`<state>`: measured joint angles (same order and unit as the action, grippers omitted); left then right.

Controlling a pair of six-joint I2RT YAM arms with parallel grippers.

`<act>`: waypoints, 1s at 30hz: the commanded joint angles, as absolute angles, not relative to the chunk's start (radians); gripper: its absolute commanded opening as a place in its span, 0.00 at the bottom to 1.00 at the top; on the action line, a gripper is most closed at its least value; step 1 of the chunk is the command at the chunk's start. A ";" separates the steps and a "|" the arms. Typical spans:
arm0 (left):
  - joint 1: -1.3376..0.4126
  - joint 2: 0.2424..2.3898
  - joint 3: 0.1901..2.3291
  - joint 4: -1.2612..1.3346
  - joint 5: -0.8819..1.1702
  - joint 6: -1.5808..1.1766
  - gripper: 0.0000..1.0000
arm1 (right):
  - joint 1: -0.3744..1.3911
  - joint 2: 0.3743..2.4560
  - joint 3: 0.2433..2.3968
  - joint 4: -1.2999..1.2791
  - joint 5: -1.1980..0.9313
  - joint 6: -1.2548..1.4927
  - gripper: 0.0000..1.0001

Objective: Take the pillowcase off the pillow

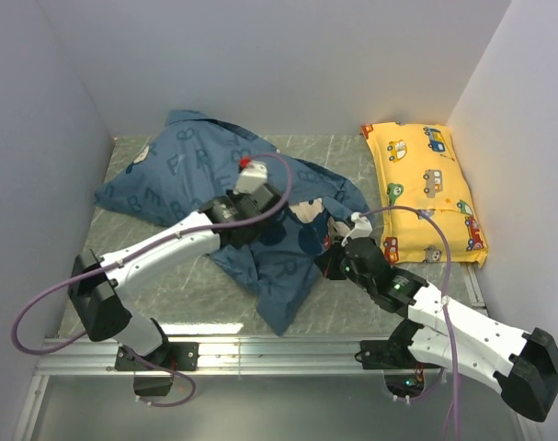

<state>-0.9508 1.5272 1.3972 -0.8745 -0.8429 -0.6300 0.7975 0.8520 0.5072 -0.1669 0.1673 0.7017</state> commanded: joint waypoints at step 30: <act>-0.667 1.373 0.954 -0.310 -0.316 -0.736 0.00 | 0.925 1.173 1.074 -0.486 0.469 0.715 0.54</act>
<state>-0.6437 1.3582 0.9741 -0.3222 -0.4034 -0.7017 0.8967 1.0649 0.9932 -0.4213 0.3767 0.6937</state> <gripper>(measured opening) 0.014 0.537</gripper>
